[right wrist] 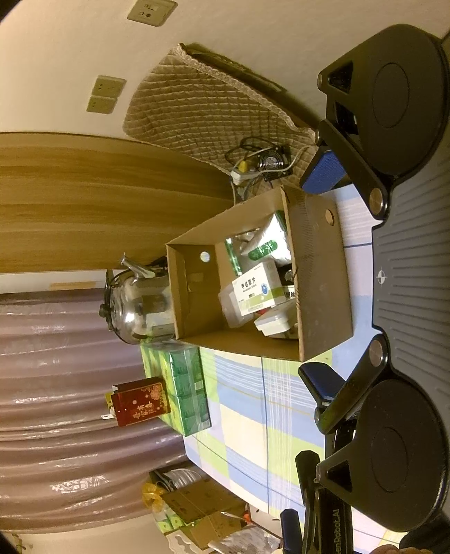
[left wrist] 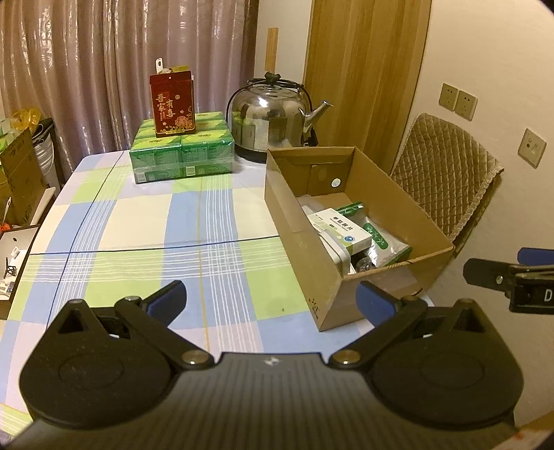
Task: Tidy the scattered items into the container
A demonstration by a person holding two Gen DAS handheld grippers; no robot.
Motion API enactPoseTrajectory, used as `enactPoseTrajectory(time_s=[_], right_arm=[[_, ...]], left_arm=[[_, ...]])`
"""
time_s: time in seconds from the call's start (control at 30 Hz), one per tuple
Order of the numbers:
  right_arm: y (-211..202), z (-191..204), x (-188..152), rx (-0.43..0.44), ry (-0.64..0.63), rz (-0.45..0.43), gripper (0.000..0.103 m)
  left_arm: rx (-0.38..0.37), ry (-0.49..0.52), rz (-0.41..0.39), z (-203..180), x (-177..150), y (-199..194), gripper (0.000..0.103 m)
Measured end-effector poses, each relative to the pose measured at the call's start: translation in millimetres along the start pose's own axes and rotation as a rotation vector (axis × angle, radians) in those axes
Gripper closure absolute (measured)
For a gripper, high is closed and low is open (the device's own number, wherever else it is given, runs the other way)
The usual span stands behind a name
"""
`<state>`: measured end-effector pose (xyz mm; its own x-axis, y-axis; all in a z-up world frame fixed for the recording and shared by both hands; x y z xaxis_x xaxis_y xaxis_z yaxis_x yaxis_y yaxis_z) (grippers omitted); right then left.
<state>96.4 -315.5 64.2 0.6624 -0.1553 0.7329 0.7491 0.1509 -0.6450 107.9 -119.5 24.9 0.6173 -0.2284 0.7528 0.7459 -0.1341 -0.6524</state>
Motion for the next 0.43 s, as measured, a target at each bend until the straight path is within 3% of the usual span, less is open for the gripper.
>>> enactPoseTrajectory(time_s=[0.43], right_arm=[[2,-12,-7,-0.017,0.012,0.012,0.002]], left_arm=[[-0.017,0.033,-0.02,-12,3,4,0.001]])
Point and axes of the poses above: each gripper's, at about its wrist camera, not at the fingertips, and y roughly the way its jaws point, z to its left, x to its top, the point moved 9 cm from there along y, roughly the way its jaws point, and after that the axes turned 12 degrees about y, right-handed, at the moved point
